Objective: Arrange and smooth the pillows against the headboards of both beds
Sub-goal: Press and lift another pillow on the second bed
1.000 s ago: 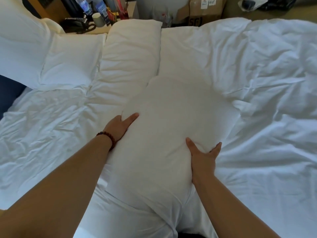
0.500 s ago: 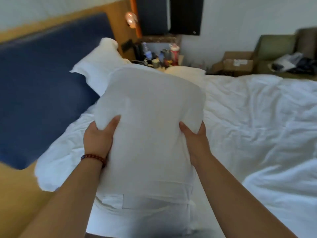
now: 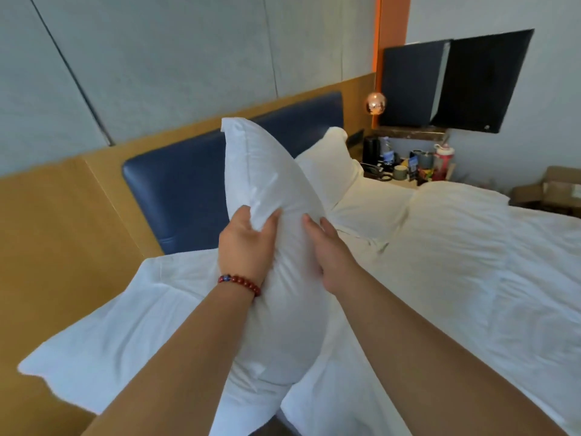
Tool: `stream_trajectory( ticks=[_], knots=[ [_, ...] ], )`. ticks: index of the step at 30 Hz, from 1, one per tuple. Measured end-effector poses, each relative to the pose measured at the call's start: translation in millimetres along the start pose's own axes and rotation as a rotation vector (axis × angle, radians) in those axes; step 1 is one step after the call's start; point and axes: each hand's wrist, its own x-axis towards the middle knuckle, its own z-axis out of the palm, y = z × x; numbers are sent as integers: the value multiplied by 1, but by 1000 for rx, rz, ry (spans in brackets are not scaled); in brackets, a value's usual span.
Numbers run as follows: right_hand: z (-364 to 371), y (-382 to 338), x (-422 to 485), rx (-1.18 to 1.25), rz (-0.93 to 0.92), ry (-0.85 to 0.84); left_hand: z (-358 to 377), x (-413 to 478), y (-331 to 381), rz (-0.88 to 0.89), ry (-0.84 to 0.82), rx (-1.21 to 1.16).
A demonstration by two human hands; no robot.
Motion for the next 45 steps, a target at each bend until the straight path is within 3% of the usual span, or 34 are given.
stream_trajectory(
  ticks=[10, 14, 17, 19, 22, 23, 25, 28, 30, 32, 34, 35, 39, 42, 45],
  knots=[
    [22, 34, 73, 224, 60, -32, 31, 53, -28, 166, -69, 98],
    [5, 28, 122, 281, 61, -63, 77, 86, -36, 249, -75, 240],
    [-16, 30, 172, 263, 104, -39, 123, 110, -53, 434, -89, 417],
    [-36, 40, 199, 296, 191, -7, 159, 113, -77, 472, -287, 623],
    [-67, 70, 213, 397, 329, 22, 195, 89, -118, 160, -935, 870],
    [-75, 82, 215, 384, 362, 37, 201, 80, -126, 82, -1071, 851],
    [-81, 99, 217, 245, 348, 128, 207, 73, -132, -15, -1185, 715],
    [-79, 102, 218, 60, 174, 299, 211, 85, -125, -257, -1343, 463],
    [-82, 96, 223, -30, 146, 393, 213, 86, -125, -413, -1349, 213],
    [-91, 95, 227, -114, 182, 454, 212, 82, -132, -433, -1088, 8],
    [-103, 102, 224, -184, 196, 470, 213, 83, -153, -309, -779, 68],
    [-109, 108, 219, -219, 196, 470, 213, 83, -164, -231, -742, 183],
    [-132, 132, 194, -328, 251, 565, 230, 54, -199, -199, -1045, 436],
    [-143, 143, 180, -368, 327, 700, 255, 2, -197, -62, -1119, 546],
    [-147, 152, 176, -420, 464, 778, 270, -34, -188, 24, -1179, 473]
  ],
)
